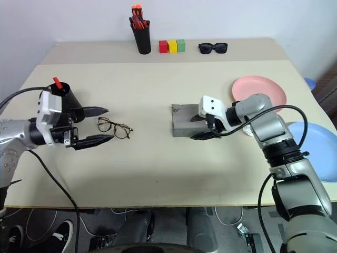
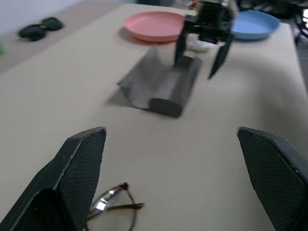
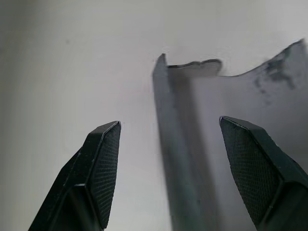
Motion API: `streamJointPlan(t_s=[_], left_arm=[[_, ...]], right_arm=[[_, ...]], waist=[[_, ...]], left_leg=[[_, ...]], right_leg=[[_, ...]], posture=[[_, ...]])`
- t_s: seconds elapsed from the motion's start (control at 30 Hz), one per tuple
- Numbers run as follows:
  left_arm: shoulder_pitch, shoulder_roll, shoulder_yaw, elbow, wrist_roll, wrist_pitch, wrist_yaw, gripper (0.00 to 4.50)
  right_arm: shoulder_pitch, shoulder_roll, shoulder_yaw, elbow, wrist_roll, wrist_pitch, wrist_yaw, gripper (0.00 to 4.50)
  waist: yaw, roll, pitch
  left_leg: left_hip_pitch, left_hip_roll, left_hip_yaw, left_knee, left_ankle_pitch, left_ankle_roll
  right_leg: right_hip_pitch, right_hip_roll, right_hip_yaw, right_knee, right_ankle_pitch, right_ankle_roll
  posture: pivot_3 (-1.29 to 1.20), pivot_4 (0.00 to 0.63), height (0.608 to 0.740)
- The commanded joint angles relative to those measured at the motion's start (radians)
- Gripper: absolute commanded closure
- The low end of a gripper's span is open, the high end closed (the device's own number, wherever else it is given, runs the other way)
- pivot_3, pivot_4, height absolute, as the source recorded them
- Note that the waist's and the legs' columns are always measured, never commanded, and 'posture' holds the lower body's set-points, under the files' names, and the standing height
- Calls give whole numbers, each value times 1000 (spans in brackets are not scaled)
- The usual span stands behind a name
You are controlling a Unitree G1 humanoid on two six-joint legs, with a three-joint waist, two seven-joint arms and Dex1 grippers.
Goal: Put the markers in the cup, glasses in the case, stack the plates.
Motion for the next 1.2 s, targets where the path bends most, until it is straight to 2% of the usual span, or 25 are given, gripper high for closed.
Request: streamJointPlan(t_s=[0.03,0.17,0.43,0.53,0.7,0.97,1.2], left_arm=[[10,13,49,-4,-5,-40,-19,0],[31,-8,44,-13,4,-67,-8,0],[44,-21,42,13,22,-108,-13,0],[48,-22,41,16,25,-116,-12,0],[52,-21,40,19,25,-120,-7,0],[35,-17,29,12,22,-101,5,0],[14,-17,25,-8,6,-66,25,0]], right_arm=[[-53,4,-12,-6,5,52,8,1180],[-70,14,13,35,-25,72,0,1180],[-69,14,67,138,-121,-56,1,1180],[-78,28,52,153,-111,-48,5,2008],[-92,38,24,128,-74,0,23,4445],[-93,25,-7,46,-28,76,56,4445],[-66,9,-52,-221,115,314,78,4445]], waist=[[2,0,0],[4,0,0],[3,0,0],[1,0,0],[2,0,0],[3,0,0],[3,0,0]], left_leg=[[0,0,0,0,0,0],[1,0,0,0,0,0],[0,0,0,0,0,0],[0,0,0,0,0,0],[0,0,0,0,0,0],[0,0,0,0,0,0],[0,0,0,-1,0,0]], right_leg=[[0,0,0,0,0,0],[1,0,0,0,0,0],[1,0,0,-1,0,0],[1,0,0,-1,0,0],[1,0,0,-1,0,0],[1,0,0,-1,0,0],[0,0,0,-1,0,0]], posture=[[0,150,740],[0,150,740],[0,150,740],[0,150,740],[0,150,740],[0,150,740],[0,150,740]])
